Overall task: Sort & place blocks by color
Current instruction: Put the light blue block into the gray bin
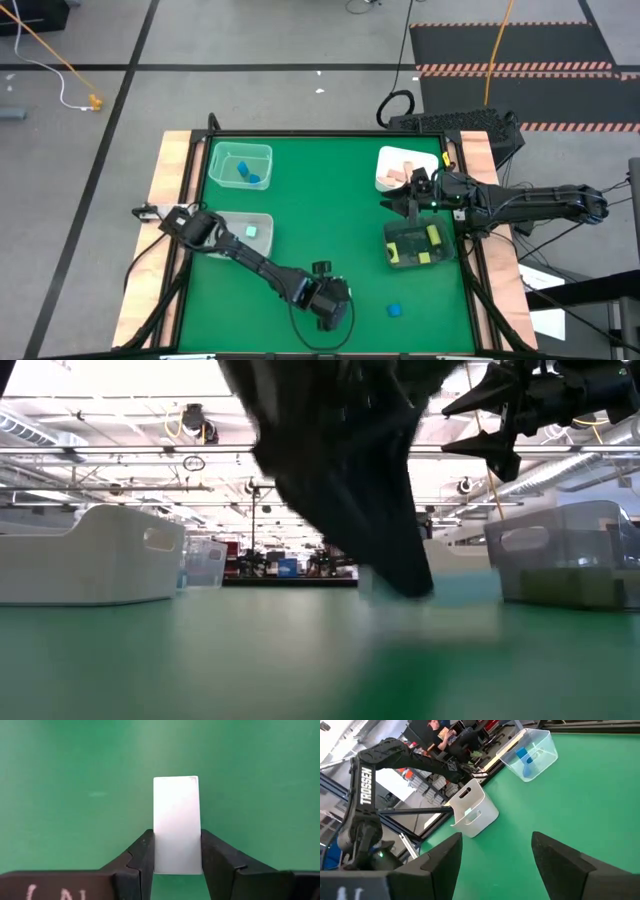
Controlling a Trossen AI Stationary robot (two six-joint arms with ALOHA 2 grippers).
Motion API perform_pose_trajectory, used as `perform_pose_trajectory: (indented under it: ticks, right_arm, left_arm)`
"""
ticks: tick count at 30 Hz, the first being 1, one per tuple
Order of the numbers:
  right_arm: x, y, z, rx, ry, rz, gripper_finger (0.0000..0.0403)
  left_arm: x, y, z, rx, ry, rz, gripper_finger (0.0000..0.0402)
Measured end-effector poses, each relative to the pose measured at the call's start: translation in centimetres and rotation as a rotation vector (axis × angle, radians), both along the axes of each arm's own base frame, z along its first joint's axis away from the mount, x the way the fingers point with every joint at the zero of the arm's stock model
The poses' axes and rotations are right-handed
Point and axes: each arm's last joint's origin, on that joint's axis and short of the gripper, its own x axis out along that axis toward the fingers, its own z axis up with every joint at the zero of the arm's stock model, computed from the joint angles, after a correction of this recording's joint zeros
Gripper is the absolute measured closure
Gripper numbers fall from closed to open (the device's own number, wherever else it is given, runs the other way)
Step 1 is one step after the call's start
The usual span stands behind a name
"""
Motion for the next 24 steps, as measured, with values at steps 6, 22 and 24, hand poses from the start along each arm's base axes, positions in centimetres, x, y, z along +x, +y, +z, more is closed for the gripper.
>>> perform_pose_trajectory:
  ticks: [6, 22, 24]
  right_arm:
    - [0.0, 0.0, 0.1, 0.016, -0.010, -0.002, 0.0174]
    - [0.1, 0.0, -0.1, 0.017, 0.003, -0.003, 0.0174]
    - [0.1, 0.0, -0.1, 0.017, 0.007, -0.004, 0.0174]
  left_arm:
    - [0.1, 2.3, 3.6, 0.072, -0.070, 0.036, 0.0276]
    - [-4.5, 6.4, 16.2, 0.085, -0.399, 0.442, 0.0276]
    - [-5.4, 6.9, 17.4, 0.081, -0.438, 0.514, 0.0276]
